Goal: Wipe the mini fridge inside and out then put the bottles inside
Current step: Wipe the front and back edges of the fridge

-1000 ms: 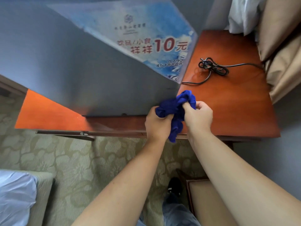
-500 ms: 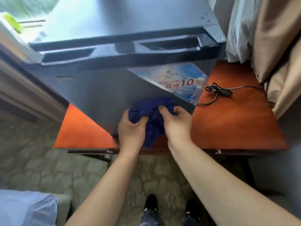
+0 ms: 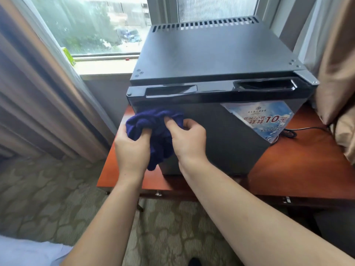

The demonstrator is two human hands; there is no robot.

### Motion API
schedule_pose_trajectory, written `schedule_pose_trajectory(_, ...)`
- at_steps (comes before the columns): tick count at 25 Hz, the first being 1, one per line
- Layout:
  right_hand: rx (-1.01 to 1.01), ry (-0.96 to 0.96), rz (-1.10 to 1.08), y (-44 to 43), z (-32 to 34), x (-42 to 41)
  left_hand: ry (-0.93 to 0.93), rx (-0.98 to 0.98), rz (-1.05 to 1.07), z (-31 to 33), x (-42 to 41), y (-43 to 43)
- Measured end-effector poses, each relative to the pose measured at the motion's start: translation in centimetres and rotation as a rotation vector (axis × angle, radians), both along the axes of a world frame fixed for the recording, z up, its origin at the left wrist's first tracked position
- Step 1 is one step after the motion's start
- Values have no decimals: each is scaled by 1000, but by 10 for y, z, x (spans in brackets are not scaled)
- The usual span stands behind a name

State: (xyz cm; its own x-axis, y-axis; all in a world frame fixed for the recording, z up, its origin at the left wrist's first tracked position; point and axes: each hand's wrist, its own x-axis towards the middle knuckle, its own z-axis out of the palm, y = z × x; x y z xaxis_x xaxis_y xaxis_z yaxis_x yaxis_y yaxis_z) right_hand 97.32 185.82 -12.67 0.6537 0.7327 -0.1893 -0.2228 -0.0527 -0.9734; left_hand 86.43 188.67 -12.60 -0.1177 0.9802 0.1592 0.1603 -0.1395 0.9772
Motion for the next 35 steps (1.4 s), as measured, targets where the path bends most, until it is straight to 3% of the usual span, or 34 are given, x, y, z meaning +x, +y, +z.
schedule_pose_trajectory(10,26,-57,-197,-52,6,100,36,87,-155,16,99,-43)
schedule_pose_trajectory(22,95,44,-145,-126,5,235,98,71,-213,26,229,-110)
schedule_pose_trajectory(27,183,-129,-158,-146,31,273,153,54,-232,43,269,-131)
schedule_pose_trajectory(31,265,-353,-134,-135,63,276,258,200,-245,75,269,-126)
schedule_pose_trajectory(35,344,-431,-108,-117,88,270,349,294,-272,111,264,-98)
